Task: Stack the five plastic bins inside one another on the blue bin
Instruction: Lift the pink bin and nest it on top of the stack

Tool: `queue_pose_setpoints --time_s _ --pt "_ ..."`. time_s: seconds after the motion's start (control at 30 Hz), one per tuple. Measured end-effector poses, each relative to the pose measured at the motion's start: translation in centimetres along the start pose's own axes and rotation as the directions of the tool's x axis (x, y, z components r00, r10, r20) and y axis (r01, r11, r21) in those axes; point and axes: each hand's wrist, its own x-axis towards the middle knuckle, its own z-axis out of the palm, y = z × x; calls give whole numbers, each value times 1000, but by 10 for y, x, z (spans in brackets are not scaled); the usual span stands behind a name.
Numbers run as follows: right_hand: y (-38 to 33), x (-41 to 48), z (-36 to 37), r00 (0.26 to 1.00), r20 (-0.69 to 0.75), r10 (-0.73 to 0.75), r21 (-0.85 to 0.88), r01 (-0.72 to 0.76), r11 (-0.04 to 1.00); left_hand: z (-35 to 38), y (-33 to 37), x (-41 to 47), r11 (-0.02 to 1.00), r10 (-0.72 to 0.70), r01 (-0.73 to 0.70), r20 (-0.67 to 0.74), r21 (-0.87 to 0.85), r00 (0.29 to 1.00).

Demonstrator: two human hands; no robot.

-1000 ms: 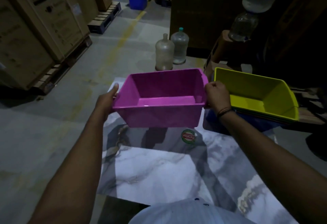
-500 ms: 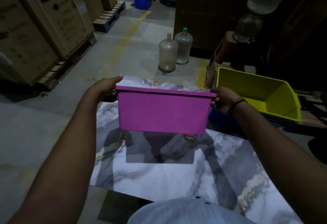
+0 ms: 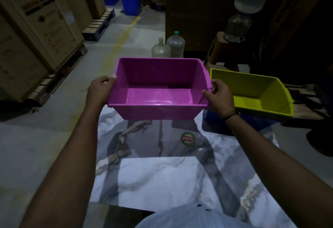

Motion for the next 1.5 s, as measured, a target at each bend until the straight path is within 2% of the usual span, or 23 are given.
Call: queue_pose_setpoints --time_s 0.2,0.3,0.4,0.53,0.7,0.9,1.13,1.3,1.5 --pt "-1 14 -33 988 -122 -96 97 108 989 13 38 -2 979 123 -136 -93 -149 988" --pt "4 23 -61 966 -230 -119 79 141 987 30 70 -3 951 183 -203 -105 -231 977" --pt "15 32 -94 944 -306 -120 -8 123 992 53 103 -8 916 235 -244 -65 -317 970" --pt "43 42 -139 903 -423 -66 -94 29 995 91 146 -24 889 306 -272 35 -368 952" --pt "78 35 -184 851 -525 -11 -124 -64 990 144 185 -48 898 363 -303 146 -320 920" --pt "102 19 -221 815 -579 -13 -98 -54 994 204 210 -71 897 385 -311 208 -315 899" --pt "138 26 -257 773 -633 38 -118 -145 982 244 228 -86 889 417 -320 291 -328 861" --pt "161 38 -268 783 -618 64 -128 -181 975 269 222 -92 910 387 -301 327 -284 862" --pt "172 55 -266 819 -571 50 -140 -157 978 281 209 -97 937 316 -237 336 -256 887"
